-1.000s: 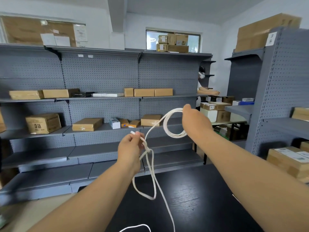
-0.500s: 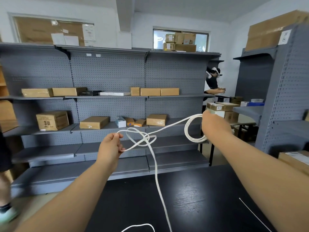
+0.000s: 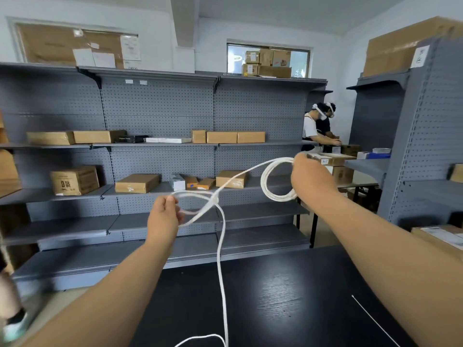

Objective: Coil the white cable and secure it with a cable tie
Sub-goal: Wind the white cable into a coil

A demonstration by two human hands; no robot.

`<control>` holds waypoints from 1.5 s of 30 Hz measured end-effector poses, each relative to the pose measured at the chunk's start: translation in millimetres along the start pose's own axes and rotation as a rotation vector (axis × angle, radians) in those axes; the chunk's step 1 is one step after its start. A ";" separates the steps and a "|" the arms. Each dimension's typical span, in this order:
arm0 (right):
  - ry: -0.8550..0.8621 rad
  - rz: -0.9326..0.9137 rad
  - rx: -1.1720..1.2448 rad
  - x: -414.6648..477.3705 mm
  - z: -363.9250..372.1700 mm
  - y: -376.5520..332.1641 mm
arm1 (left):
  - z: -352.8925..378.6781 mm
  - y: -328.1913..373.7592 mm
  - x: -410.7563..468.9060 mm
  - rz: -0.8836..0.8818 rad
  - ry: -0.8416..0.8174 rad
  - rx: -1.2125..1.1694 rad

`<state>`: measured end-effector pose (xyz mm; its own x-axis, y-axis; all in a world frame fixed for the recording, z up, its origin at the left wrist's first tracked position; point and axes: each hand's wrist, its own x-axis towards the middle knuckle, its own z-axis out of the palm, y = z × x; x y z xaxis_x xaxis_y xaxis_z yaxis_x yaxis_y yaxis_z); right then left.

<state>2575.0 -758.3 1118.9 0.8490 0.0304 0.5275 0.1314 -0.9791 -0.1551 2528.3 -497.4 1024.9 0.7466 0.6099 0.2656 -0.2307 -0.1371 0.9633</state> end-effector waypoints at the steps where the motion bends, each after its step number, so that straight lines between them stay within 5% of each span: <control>1: 0.024 -0.028 0.016 0.6 -3.5 -3.8 | 7.1 -2.1 -6.0 -0.049 -0.069 -0.089; 7: 0.071 -0.128 0.035 0.9 -13.8 -11.6 | 28.0 -0.3 -52.8 -0.231 -0.527 -0.273; 13: 0.105 -0.163 0.057 -2.0 -21.8 8.1 | 35.8 -26.5 -66.6 -0.225 -0.056 0.009; 16: 0.121 -0.174 0.084 -4.6 -31.5 14.9 | 49.6 -39.8 -86.7 -0.318 -0.244 0.049; 21: 0.151 -0.221 0.120 -8.3 -56.0 18.6 | 73.6 -16.3 -108.5 -0.221 -0.562 0.002; 31: 0.151 -0.229 0.182 -28.3 -85.9 36.9 | 95.5 3.4 -139.9 -0.598 -0.615 -0.630; 39: 0.150 -0.256 0.175 -43.0 -82.2 49.6 | 77.3 33.1 -162.1 -0.580 -1.169 -0.156; 45: 0.115 -0.341 0.173 -54.1 -79.0 42.1 | 85.0 42.2 -175.8 -0.599 -1.385 0.014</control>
<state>2494.2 -817.0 1149.8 0.6804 0.3160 0.6612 0.4886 -0.8681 -0.0879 2440.3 -676.7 1022.1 0.7090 -0.6191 -0.3378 0.3120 -0.1542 0.9375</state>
